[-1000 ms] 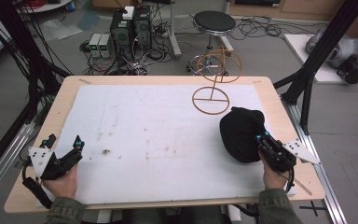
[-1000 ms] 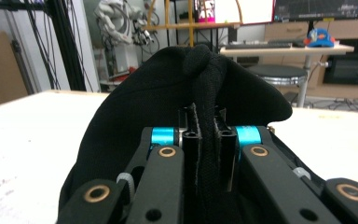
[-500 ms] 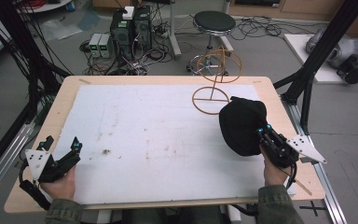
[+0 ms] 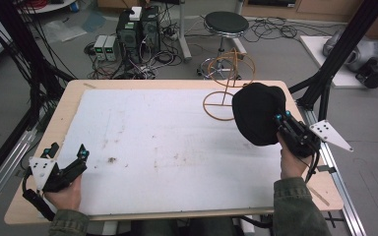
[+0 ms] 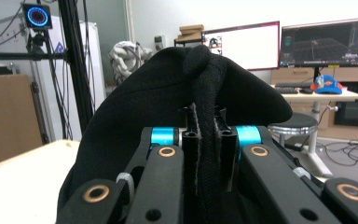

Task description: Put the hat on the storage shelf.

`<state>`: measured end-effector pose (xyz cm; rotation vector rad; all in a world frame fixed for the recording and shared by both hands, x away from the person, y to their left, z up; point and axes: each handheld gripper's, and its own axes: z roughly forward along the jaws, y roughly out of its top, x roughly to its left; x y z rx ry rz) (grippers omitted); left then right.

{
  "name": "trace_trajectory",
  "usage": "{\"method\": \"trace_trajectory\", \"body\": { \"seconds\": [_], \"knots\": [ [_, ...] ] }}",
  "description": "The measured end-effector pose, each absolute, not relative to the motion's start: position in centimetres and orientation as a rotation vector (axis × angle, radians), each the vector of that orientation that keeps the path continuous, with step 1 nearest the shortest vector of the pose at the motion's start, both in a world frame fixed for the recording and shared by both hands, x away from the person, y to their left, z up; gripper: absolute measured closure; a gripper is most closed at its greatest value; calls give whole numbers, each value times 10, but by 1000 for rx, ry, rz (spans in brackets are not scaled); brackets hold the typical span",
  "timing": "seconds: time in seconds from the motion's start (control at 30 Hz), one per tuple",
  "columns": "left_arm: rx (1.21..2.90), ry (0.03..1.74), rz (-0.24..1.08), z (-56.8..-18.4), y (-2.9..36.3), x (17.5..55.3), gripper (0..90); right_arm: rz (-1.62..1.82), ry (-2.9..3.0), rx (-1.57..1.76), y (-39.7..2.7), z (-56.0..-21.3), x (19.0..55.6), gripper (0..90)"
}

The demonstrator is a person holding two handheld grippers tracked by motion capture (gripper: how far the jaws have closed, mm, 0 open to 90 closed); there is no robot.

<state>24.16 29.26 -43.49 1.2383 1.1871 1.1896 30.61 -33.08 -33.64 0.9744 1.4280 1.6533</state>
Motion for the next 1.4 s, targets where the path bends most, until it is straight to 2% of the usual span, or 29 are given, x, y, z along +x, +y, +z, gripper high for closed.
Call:
{"method": "trace_trajectory", "body": {
  "seconds": [0.53, 1.4],
  "knots": [
    [1258, 1160, 1182, -435, 287, 244, 187, 1660, 1401, 929, -313, -303, 328, 852],
    [1252, 1162, 1181, -435, 287, 241, 189, 1573, 1296, 972, -264, -251, 434, 849]
  ]
}}
